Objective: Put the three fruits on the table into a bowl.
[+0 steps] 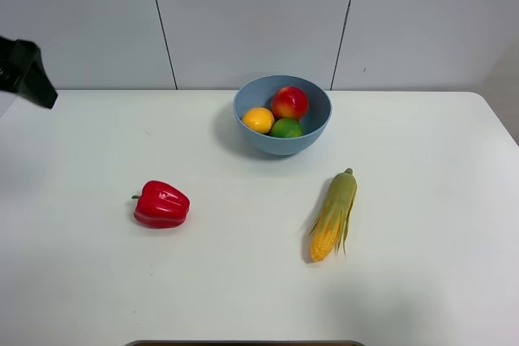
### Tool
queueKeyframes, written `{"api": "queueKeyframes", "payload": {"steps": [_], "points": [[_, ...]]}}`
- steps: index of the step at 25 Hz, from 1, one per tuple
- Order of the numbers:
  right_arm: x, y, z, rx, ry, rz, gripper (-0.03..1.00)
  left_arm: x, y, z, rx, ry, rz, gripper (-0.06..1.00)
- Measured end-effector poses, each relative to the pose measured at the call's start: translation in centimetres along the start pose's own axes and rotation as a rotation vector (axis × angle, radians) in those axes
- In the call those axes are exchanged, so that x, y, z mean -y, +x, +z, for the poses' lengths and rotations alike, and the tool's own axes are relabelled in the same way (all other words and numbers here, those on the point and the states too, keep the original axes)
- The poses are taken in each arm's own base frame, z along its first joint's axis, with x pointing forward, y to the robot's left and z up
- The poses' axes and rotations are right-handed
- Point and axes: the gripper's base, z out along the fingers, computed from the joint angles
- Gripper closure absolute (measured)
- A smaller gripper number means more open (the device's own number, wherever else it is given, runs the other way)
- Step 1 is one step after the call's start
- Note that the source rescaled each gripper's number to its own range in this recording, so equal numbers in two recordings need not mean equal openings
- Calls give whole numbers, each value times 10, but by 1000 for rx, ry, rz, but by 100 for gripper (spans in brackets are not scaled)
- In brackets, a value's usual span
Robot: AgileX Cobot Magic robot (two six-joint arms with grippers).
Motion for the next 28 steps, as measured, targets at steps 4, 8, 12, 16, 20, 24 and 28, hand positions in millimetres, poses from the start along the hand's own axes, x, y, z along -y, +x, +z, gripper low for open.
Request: {"api": "queueKeyframes", "payload": {"steps": [4,8,12,16,20,24,28], "points": [[0,0,0,0,0,0,10,0,48,-17,27,-17,2,-5],[0,0,0,0,0,0,10,1,91,-33,98,-21,-4,-5],[0,0,0,0,0,0,10,1,136,-31,163,-34,-54,-5],[0,0,0,0,0,0,10,-1,182,-21,265,-74,-137,-5],[0,0,0,0,0,0,10,1,217,-12,384,-125,-203,-5],[0,0,0,0,0,0,10,7,240,-9,477,-146,-216,-5],[0,0,0,0,0,0,10,14,255,-6,533,-148,-186,-5]]}}
